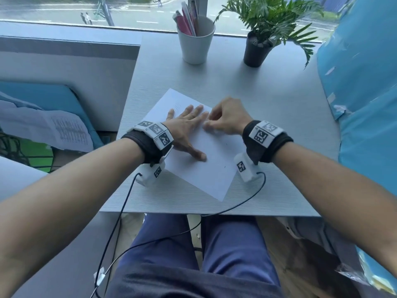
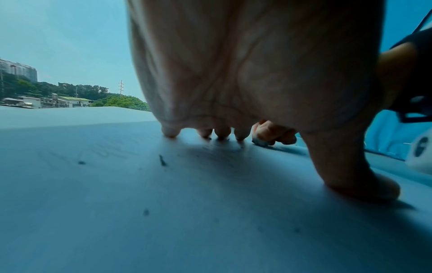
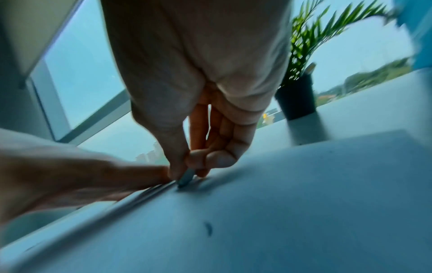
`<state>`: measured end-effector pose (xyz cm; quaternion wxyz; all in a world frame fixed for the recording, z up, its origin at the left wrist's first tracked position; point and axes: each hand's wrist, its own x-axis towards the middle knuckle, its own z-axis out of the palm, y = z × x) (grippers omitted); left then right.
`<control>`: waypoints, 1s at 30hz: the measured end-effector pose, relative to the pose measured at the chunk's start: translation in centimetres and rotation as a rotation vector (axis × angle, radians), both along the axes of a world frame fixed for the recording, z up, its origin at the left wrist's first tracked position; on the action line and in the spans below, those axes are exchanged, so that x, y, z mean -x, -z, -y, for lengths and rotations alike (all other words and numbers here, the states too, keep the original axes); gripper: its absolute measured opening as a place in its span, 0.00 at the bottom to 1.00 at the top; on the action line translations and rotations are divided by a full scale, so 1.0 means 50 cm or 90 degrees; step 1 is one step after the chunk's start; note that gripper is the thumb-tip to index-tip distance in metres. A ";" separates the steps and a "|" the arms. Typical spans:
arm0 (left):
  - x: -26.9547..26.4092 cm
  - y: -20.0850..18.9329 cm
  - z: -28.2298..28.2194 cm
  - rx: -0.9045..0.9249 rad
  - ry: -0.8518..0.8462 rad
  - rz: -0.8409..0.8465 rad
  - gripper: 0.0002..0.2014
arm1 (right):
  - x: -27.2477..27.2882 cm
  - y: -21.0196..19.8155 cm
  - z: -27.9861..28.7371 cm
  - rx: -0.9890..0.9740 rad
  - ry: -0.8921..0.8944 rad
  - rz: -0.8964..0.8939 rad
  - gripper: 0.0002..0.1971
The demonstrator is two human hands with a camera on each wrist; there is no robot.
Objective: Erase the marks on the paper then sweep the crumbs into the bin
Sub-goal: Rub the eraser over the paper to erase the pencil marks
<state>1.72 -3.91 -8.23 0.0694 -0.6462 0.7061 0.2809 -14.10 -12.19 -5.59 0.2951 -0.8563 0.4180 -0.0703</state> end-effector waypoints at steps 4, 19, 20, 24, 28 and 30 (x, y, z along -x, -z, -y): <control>-0.001 0.003 0.004 0.001 0.004 0.004 0.71 | -0.009 0.008 -0.042 0.010 -0.046 -0.003 0.03; -0.022 -0.006 0.016 0.005 0.044 -0.007 0.69 | 0.089 0.012 -0.002 0.145 -0.052 -0.120 0.06; -0.029 -0.007 0.020 0.015 0.052 -0.003 0.69 | 0.103 0.009 -0.011 0.171 -0.078 -0.147 0.05; -0.062 -0.015 0.025 0.076 0.043 0.035 0.72 | 0.147 -0.003 -0.046 0.215 -0.115 -0.185 0.06; -0.080 -0.032 0.021 0.125 0.018 0.093 0.69 | 0.160 -0.006 -0.095 0.218 -0.188 -0.182 0.06; -0.079 -0.039 0.018 0.147 0.006 0.113 0.66 | 0.157 -0.010 -0.103 0.192 -0.189 -0.132 0.06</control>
